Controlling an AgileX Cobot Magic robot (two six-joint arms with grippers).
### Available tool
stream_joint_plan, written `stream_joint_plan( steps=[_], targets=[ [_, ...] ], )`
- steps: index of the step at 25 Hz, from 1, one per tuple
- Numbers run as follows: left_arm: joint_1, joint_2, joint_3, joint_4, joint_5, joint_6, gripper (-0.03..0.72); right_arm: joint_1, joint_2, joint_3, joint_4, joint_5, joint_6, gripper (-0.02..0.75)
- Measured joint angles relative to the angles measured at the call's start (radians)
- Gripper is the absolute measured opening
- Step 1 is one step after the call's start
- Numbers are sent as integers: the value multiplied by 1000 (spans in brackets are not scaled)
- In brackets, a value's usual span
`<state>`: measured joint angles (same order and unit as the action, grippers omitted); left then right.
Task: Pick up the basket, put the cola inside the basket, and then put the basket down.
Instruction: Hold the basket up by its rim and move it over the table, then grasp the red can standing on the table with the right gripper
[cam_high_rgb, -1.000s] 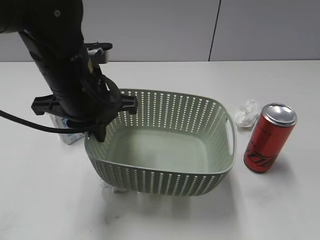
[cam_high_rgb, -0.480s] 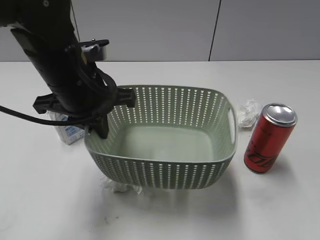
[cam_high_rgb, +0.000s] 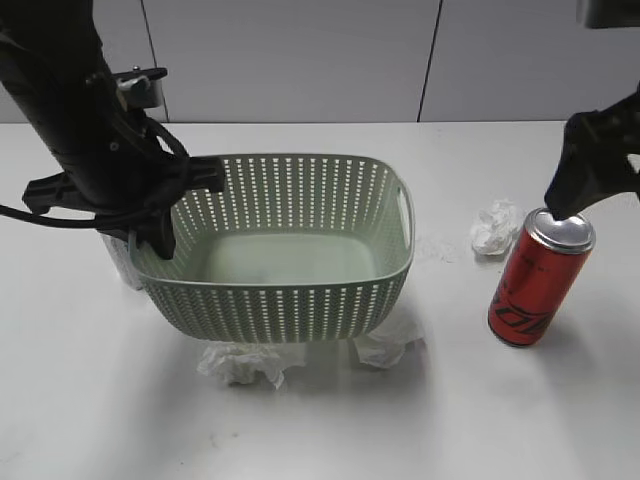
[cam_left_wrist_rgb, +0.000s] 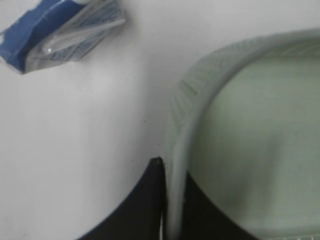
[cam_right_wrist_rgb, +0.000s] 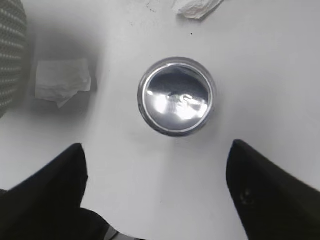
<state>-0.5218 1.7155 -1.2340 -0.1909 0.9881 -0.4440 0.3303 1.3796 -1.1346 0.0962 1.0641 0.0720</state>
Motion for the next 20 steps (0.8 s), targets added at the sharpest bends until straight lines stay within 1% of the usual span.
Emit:
stream_joint_plan(
  steps=[9,12,16,20],
  targets=[
    [0,0,1,-6,-18,2,3,7,142,-4,-20,-85,107,668],
    [-4,0,1,-6,-21,2,3,7,167,-4,-44,-94,144,668],
    [-46,0,1,2,-54,2,3,7,175,-4,-81,-117,173,668],
    [-82,0,1,2,-80,3,3,7,175,-4,-81,-137,179,668]
  ],
)
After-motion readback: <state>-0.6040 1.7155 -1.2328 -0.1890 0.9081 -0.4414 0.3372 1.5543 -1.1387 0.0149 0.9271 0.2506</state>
